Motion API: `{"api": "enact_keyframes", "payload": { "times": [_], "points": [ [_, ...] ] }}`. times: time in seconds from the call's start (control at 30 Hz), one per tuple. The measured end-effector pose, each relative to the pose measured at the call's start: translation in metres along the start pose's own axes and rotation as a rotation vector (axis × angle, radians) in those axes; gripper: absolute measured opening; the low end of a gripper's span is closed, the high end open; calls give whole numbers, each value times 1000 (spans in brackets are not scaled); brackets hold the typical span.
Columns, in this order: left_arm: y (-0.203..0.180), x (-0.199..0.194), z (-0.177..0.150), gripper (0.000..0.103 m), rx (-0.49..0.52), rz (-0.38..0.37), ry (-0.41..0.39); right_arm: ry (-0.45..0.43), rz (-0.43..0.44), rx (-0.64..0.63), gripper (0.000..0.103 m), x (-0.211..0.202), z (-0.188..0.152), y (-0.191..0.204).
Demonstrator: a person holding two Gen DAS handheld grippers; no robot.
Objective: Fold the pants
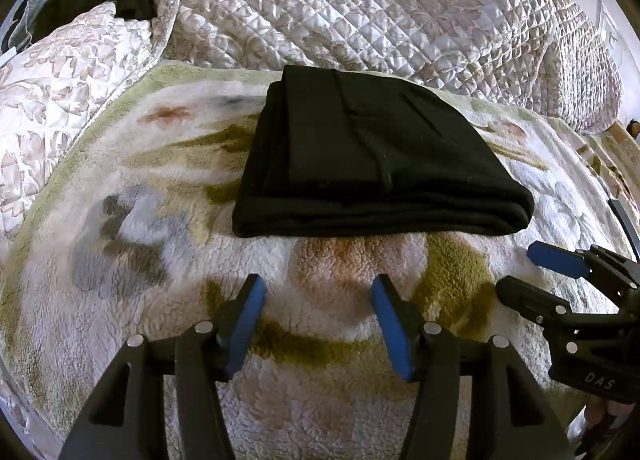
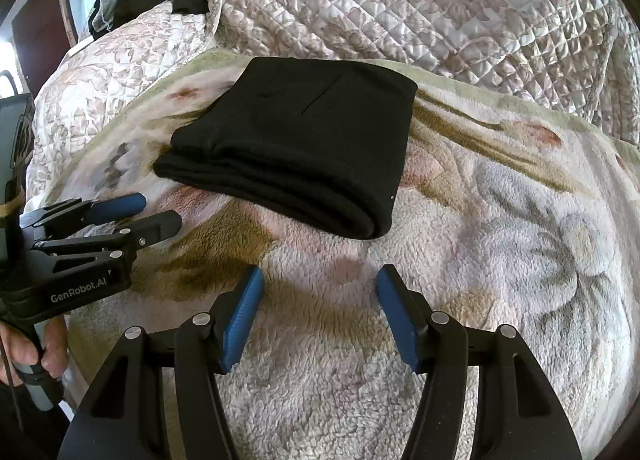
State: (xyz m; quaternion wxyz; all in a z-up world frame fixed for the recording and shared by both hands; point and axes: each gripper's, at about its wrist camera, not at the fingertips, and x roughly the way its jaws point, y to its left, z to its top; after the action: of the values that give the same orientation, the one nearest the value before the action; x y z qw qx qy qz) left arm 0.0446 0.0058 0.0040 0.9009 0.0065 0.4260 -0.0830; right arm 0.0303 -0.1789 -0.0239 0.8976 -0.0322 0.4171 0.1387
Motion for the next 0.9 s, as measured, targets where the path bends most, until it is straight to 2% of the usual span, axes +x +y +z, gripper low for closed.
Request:
{"api": "enact_keyframes", "payload": {
  "times": [0.9],
  "points": [
    [1, 1, 0, 60, 2, 2, 0, -2, -2, 0, 61, 0, 0, 1]
  ]
}}
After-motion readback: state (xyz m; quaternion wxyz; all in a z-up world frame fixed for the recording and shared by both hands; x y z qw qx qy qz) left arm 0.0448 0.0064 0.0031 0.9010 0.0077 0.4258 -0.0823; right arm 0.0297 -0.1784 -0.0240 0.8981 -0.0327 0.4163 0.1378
